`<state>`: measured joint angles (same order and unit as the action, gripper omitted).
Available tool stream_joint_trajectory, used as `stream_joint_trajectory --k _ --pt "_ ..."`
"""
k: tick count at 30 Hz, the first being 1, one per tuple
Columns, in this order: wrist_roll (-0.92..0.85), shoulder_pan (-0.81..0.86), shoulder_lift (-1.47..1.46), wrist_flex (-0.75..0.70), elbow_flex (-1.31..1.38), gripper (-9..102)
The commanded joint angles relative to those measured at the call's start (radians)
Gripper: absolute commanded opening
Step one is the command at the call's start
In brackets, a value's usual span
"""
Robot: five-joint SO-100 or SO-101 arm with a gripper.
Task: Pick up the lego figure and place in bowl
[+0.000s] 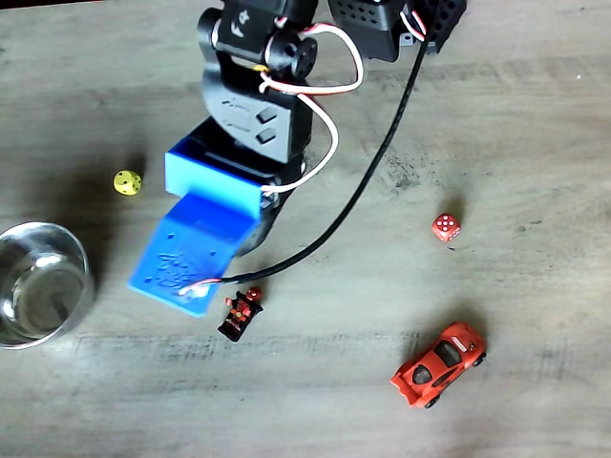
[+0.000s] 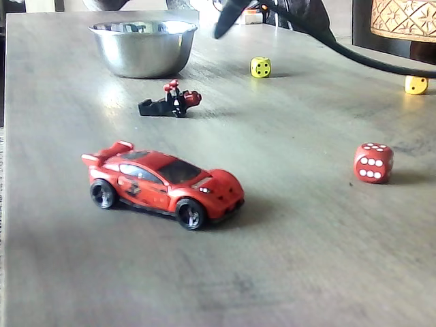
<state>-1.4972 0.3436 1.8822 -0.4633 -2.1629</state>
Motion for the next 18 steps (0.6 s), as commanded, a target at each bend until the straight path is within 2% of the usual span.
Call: stream_joint_trajectory --k 1,18 --pt "0.008 0.011 -0.023 0.089 0.043 -1" --pt "-0.003 0.008 -0.072 0.296 0.04 0"
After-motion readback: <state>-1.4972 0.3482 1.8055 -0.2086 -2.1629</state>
